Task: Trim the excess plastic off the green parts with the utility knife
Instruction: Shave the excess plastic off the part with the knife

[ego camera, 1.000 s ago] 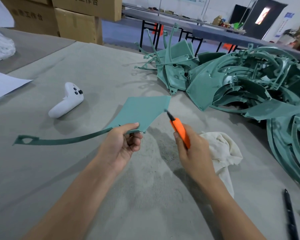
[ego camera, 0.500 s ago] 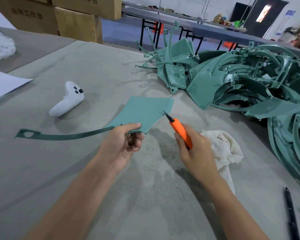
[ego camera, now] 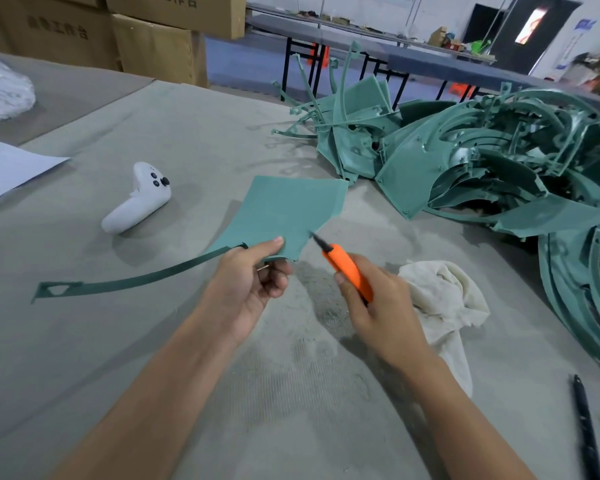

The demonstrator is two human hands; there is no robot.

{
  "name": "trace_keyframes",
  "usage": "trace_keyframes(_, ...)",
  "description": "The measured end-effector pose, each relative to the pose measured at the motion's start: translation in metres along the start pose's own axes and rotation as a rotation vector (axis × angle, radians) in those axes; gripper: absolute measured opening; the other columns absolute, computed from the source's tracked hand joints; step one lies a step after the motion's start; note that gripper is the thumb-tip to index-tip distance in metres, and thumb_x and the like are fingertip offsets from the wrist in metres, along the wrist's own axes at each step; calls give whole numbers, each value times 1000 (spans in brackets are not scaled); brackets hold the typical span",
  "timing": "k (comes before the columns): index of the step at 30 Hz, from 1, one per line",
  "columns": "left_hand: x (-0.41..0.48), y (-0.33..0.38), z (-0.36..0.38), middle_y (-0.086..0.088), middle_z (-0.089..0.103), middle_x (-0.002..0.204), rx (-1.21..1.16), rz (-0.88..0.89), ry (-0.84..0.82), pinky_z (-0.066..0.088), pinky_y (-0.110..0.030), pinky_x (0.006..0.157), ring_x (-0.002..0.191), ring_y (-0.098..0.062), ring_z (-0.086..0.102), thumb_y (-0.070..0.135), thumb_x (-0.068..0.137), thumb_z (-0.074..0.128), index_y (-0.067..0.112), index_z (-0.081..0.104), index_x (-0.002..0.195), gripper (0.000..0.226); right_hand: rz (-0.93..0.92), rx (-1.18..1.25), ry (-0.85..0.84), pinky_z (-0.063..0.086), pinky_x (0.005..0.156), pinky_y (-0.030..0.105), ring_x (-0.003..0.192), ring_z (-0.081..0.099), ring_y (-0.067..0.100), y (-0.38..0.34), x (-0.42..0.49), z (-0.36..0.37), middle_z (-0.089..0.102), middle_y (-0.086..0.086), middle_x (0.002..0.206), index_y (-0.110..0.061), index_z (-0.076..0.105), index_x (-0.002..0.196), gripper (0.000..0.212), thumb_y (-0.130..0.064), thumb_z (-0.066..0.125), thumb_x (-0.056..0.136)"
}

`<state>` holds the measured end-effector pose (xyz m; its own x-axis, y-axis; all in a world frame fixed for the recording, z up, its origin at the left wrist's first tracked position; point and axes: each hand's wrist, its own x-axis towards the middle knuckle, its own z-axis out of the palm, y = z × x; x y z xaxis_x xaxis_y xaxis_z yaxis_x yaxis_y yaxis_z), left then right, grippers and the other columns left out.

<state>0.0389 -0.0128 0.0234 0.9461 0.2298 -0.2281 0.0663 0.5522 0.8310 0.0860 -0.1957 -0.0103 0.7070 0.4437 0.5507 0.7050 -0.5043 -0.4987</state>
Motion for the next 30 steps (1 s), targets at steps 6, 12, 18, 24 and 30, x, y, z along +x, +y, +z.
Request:
trace_keyframes(6,1,1,-1,-3,58,49,-53,52,11,35,-14,37,37,-8,48,11,94,58,18,64,55,40,-16,82,-62,34,51,18,53,47,9,-8,-4,6,49,-13,61,-24,62,108,13,-24,56,97)
trace_keyframes(12,3,0,-1,-1,58,50,-66,68,17,35,-13,38,39,-8,50,12,93,59,13,53,72,22,-52,103,-105,31,55,10,55,46,4,-8,-6,4,47,-22,65,-23,65,111,17,-21,60,95)
trace_keyframes(18,3,1,-3,-3,55,50,-32,48,24,30,-15,34,36,-9,43,14,93,59,15,55,72,21,-37,140,-17,33,50,17,52,48,12,-4,-3,-1,52,-6,61,-27,62,104,9,-23,57,97)
trace_keyframes(24,2,-2,1,-4,52,48,-114,-59,-12,25,-15,32,32,-8,38,11,92,57,14,52,70,23,-41,5,-9,32,53,15,54,45,1,0,3,1,45,-21,65,-15,64,116,21,-18,59,95)
trace_keyframes(30,3,-2,-1,-2,47,47,-188,-135,-33,22,-14,32,31,-6,36,8,90,54,12,51,80,12,-4,-22,152,38,50,23,53,49,13,6,10,-7,53,-2,61,-10,62,111,19,-19,55,96)
